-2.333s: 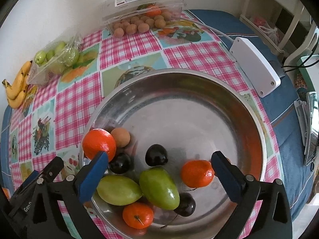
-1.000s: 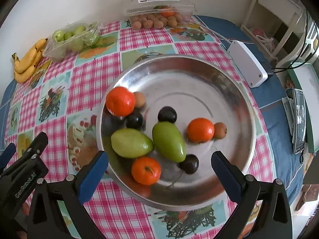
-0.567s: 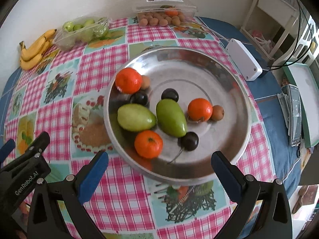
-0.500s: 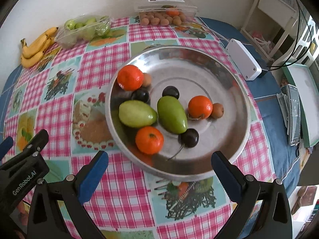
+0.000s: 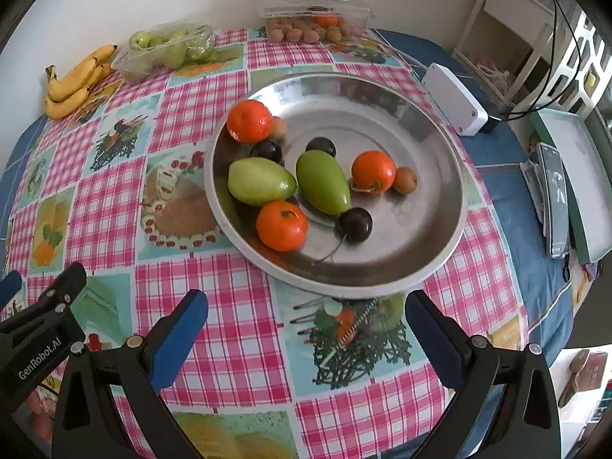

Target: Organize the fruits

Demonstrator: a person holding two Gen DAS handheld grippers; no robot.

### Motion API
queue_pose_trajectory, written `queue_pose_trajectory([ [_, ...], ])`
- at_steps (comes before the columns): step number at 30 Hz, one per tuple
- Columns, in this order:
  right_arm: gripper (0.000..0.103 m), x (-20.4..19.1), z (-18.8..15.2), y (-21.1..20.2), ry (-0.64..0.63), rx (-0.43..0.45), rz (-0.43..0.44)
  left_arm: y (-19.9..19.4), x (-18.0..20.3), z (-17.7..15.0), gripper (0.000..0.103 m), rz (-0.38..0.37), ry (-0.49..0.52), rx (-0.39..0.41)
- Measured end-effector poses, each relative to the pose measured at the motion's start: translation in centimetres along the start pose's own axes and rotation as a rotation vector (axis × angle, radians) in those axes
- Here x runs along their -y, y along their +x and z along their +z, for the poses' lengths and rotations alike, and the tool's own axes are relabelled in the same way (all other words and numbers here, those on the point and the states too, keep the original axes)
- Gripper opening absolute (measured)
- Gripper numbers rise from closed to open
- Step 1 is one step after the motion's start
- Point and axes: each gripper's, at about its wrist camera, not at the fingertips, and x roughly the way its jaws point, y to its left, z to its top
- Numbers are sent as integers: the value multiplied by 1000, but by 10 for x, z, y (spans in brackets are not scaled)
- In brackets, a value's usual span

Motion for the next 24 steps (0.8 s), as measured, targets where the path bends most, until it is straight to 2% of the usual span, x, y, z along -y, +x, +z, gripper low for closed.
queue_pose_trajectory([
  [7, 103, 1, -9, -7, 0, 12, 2, -2, -6, -10, 103, -8, -17, -10],
  [24, 103, 5, -12, -15, 7, 27, 15, -15, -10, -12, 103, -28, -19, 37],
])
